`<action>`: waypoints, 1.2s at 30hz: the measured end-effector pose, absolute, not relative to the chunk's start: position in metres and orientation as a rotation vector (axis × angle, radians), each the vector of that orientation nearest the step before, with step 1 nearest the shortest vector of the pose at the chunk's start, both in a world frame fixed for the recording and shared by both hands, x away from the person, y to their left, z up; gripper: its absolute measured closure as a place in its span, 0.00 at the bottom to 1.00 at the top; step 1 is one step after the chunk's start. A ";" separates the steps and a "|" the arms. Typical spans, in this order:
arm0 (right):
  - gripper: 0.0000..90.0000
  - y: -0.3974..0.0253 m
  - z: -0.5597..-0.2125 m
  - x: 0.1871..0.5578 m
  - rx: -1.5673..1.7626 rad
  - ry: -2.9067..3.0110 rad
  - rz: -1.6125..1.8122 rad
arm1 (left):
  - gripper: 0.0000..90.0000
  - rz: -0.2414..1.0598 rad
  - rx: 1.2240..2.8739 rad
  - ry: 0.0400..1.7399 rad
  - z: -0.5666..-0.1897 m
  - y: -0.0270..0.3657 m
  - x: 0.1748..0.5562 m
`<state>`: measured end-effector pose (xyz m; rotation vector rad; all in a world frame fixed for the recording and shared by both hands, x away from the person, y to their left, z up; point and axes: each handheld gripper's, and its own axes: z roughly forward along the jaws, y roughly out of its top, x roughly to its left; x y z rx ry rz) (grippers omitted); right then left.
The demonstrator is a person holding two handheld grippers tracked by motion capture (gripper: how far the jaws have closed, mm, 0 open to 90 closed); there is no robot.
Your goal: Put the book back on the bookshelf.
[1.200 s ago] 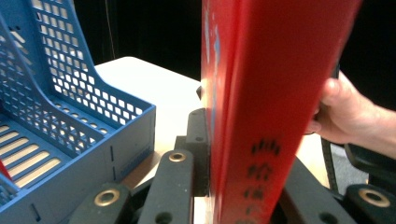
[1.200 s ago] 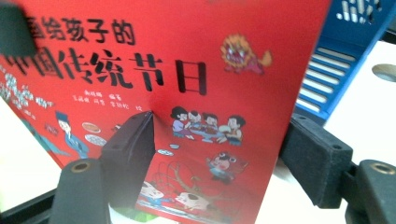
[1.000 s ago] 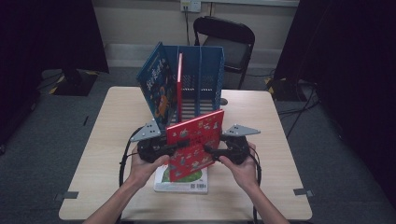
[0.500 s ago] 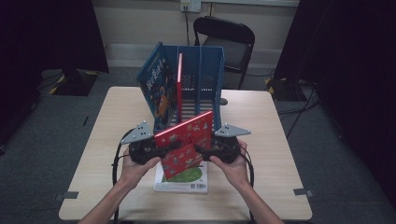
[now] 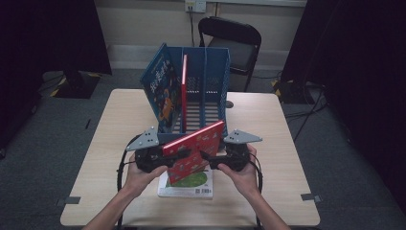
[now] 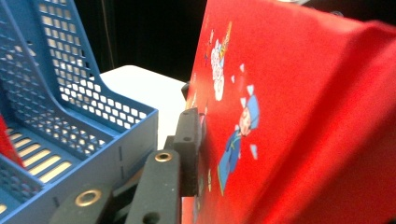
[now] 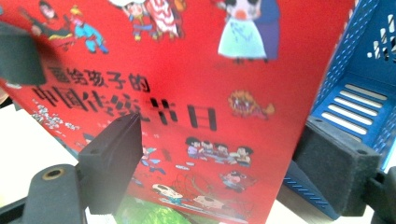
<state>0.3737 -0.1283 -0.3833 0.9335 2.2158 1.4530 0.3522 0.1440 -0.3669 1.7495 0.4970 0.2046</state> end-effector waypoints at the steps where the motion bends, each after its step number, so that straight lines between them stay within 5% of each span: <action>1: 0.16 -0.128 -0.383 0.373 0.927 2.218 1.456 | 0.77 0.211 1.756 0.500 -0.367 0.142 0.350; 20: 0.16 -0.131 -0.384 0.371 0.907 2.229 1.465 | 0.49 0.177 1.764 0.499 -0.354 0.144 0.349; 36: 0.16 -0.130 -0.382 0.372 0.909 2.224 1.466 | 0.39 0.191 1.707 0.487 -0.326 0.158 0.341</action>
